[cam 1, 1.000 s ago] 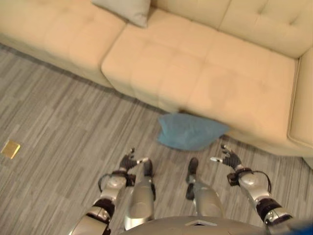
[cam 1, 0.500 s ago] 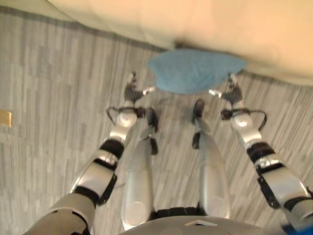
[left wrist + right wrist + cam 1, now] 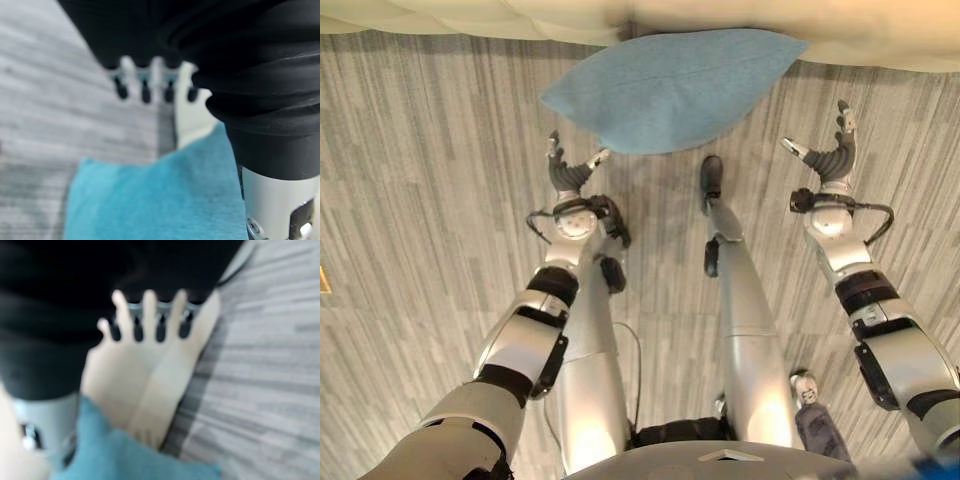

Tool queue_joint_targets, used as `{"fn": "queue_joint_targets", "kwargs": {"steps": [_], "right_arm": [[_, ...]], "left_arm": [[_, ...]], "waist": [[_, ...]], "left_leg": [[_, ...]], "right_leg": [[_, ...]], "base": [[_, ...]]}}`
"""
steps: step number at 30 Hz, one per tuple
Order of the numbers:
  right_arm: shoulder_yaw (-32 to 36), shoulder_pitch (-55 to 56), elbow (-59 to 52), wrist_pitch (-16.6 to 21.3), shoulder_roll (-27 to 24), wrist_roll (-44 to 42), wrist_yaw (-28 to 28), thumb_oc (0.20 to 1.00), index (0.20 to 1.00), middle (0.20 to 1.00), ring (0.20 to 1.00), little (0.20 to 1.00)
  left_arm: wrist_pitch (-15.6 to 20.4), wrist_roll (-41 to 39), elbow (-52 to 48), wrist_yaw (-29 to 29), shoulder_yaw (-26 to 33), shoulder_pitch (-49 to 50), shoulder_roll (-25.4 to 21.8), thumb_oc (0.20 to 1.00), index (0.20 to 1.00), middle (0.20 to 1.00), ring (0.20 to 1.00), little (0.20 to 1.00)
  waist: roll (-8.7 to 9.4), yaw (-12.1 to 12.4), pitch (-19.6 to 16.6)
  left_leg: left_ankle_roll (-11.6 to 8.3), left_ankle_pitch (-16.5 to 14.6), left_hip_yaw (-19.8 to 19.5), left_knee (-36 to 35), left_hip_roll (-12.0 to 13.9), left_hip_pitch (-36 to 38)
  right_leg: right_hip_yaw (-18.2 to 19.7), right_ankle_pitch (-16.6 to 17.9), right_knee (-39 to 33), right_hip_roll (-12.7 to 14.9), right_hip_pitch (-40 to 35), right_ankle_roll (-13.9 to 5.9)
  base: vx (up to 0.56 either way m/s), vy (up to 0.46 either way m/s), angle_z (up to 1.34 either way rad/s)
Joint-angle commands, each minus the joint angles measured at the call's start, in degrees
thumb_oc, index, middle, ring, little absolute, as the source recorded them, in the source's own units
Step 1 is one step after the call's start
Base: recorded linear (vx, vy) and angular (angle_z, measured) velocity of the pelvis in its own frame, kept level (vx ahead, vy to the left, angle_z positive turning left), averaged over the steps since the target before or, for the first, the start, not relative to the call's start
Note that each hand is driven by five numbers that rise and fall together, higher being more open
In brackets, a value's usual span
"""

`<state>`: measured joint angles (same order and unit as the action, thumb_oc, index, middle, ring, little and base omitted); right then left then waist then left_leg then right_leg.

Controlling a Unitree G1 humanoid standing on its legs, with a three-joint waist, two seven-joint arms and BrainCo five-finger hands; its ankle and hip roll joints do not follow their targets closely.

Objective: Pick up all the scattered cushions and arrange them neatly on the sofa.

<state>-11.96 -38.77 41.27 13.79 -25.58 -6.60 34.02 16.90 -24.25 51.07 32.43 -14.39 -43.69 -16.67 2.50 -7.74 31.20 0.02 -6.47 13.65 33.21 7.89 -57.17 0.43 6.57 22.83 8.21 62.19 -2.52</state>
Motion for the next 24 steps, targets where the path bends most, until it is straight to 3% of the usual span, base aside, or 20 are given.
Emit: {"fn": "queue_joint_targets", "kwargs": {"steps": [1, 8, 11, 14, 24], "right_arm": [[0.6, -0.3, -2.8, 2.8, -3.2, -1.8, 1.0, 1.0, 1.0, 1.0, 1.0, 1.0], [-1.9, -6.7, 0.5, 3.0, -7.2, -4.4, -1.4, 1.0, 1.0, 1.0, 1.0, 1.0], [-5.5, -12.6, 1.9, 3.3, -9.2, -7.7, -5.2, 1.0, 1.0, 1.0, 1.0, 1.0], [-7.6, -16.1, 3.3, 3.7, -8.8, -12.3, -8.3, 1.0, 1.0, 1.0, 1.0, 1.0], [-11.6, -25.5, 9.7, 3.9, -6.0, -16.9, -10.8, 1.0, 1.0, 1.0, 1.0, 1.0]], "left_arm": [[2.2, -1.1, -1.8, 0.9, -0.1, 0.0, -2.0, 1.0, 1.0, 1.0, 1.0, 1.0], [3.1, -2.4, -3.4, -0.2, -2.0, -6.1, -4.3, 1.0, 1.0, 1.0, 1.0, 1.0], [3.0, -2.9, -4.2, -0.6, -3.9, -11.2, -5.7, 1.0, 1.0, 1.0, 1.0, 1.0], [2.7, -3.2, -4.1, -1.2, -5.8, -15.5, -5.9, 1.0, 1.0, 1.0, 1.0, 1.0], [3.6, -5.0, -4.2, -2.4, -9.0, -21.5, -4.1, 1.0, 1.0, 1.0, 1.0, 1.0]], "waist": [[-0.27, -0.3, -2.5], [-1.28, 0.2, -3.8], [-2.21, 0.7, -4.5], [-3.01, 1.0, -4.7], [-5.13, 2.8, -5.1]], "left_leg": [[-3.63, 3.1, -6.8, -5.5, 0.6, -1.7], [-3.57, 3.8, -8.0, -4.0, 0.9, -8.6], [-3.47, 4.2, -8.5, -2.3, 1.1, -13.1], [-3.29, 4.4, -8.8, -0.8, 1.0, -15.8], [-3.29, 5.1, -9.9, 1.0, 0.2, -19.9]], "right_leg": [[0.6, -4.9, 4.9, 1.8, 2.4, -5.21], [0.3, -5.0, 7.1, 1.4, 9.2, -5.12], [0.3, -5.8, 10.5, 1.4, 14.2, -5.17], [0.0, -6.7, 13.6, 1.4, 17.4, -5.05], [0.0, -7.7, 18.3, 1.6, 22.2, -4.78]], "base": [[-0.03, -0.043, 0.06], [-0.01, -0.035, -0.01], [0.02, -0.041, 0.04], [0.04, -0.04, 0.09], [0.02, -0.017, 0.06]]}}
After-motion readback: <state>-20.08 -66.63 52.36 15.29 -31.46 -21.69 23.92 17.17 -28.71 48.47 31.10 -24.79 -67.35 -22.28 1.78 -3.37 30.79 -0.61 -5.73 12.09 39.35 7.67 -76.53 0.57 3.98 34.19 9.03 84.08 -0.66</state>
